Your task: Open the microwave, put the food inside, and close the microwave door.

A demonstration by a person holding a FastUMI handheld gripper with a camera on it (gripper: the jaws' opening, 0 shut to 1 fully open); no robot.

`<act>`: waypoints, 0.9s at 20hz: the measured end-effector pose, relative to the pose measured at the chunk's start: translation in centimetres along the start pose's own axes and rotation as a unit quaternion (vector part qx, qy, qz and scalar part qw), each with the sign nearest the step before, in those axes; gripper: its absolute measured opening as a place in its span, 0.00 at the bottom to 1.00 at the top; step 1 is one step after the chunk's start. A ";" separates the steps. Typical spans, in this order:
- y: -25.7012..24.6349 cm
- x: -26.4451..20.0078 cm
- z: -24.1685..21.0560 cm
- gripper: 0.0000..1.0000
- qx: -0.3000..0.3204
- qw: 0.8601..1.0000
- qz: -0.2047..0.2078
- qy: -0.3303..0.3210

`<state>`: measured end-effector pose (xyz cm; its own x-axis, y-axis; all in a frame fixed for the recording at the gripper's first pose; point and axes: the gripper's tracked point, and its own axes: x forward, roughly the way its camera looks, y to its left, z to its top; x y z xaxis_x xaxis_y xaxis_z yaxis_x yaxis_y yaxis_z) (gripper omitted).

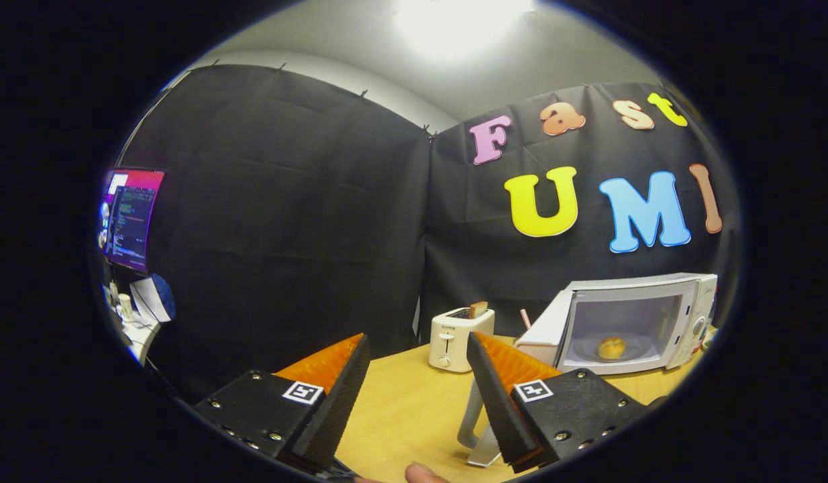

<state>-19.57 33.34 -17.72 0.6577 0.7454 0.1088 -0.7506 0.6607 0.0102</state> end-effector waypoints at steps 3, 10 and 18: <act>0.2 1.0 -2.5 0.70 -0.009 0.999 -0.023 0.022; -3.2 2.7 -7.7 0.09 0.078 0.992 -0.056 0.086; -7.5 0.5 -8.1 0.01 0.054 0.989 -0.113 0.084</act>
<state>-13.07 29.49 -25.81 0.8034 0.5908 -0.0741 -0.5805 0.8049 0.1233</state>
